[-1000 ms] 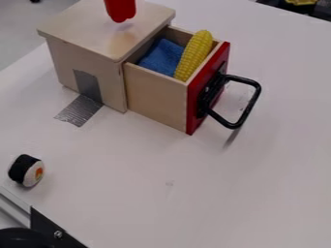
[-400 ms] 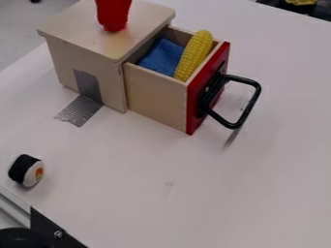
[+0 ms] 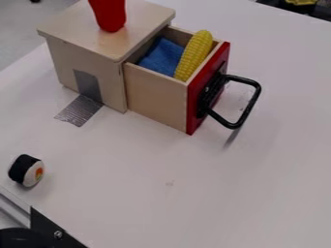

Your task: Put the red object on top of the desk

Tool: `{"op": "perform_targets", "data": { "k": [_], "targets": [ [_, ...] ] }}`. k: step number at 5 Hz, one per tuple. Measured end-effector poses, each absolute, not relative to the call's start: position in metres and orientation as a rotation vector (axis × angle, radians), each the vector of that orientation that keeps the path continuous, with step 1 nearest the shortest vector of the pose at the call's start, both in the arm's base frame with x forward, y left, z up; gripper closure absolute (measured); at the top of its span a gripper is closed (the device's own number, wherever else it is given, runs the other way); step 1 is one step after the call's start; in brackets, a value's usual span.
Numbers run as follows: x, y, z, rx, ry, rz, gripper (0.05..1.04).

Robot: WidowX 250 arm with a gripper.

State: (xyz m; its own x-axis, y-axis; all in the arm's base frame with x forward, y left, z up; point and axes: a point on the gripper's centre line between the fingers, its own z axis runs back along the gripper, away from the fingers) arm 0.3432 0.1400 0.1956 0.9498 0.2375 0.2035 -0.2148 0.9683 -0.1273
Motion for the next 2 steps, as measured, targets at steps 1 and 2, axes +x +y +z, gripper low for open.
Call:
{"op": "perform_targets", "data": {
  "k": [1,2],
  "targets": [
    [0.3388,0.1348,0.2198,-0.076,-0.295,0.203,0.083],
    [0.3370,0.1324,0.2146,-0.052,-0.296,0.140,0.083]
  ]
}}
